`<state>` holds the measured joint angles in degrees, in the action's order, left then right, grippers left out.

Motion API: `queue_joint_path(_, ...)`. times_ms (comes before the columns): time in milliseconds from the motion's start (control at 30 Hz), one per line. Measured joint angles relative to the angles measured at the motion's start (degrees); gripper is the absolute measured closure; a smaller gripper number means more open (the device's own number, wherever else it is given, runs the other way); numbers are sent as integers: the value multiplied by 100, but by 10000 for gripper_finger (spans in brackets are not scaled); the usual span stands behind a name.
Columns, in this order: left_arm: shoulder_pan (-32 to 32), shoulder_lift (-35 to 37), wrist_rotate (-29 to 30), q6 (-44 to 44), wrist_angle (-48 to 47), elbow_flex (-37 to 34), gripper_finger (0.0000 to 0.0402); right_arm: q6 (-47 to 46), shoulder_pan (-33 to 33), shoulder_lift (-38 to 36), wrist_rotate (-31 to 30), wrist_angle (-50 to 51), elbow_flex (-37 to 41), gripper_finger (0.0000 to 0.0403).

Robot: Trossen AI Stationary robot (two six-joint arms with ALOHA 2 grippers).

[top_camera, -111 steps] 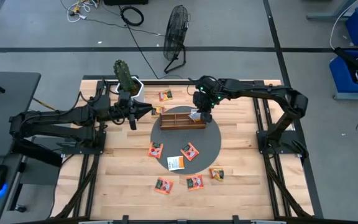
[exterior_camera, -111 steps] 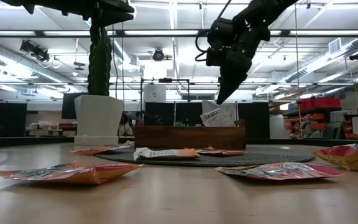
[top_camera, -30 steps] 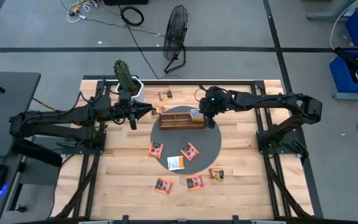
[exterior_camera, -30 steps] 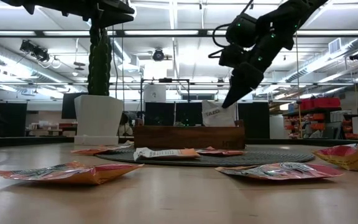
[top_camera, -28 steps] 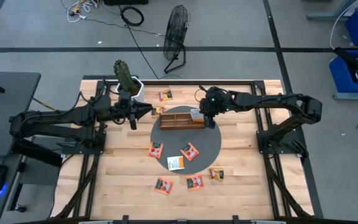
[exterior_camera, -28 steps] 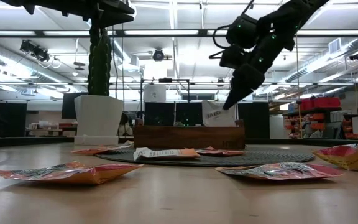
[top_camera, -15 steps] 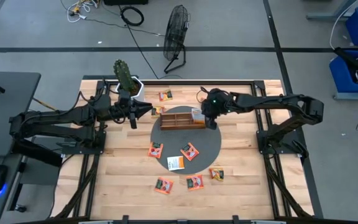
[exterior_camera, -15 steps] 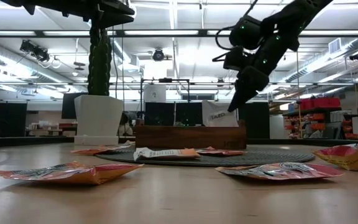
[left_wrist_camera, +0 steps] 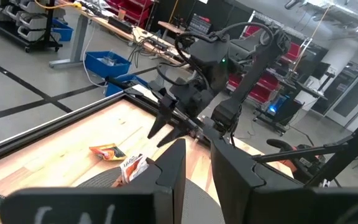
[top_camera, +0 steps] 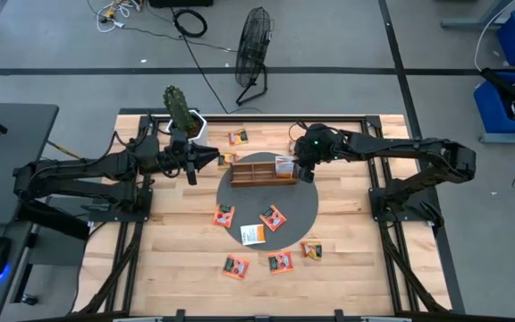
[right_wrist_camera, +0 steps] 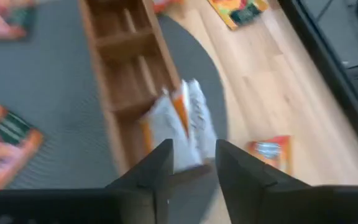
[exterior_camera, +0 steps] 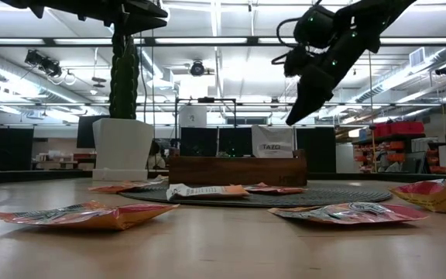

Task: Pick & Place Tea
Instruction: Put the white tea bag into the right section of the wooden organizer

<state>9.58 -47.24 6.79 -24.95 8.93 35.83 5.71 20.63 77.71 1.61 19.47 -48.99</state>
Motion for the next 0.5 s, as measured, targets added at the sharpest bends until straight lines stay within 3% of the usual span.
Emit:
queue_joint_path(333, -4, 0, -219, -398, -538, 0, 323, -1879, -706, -568, 1154, -73, 0, 281)
queue_joint_path(500, -4, 0, -602, -446, -800, 0, 323, -2596, -1404, -587, 1238, -49, 0, 298)
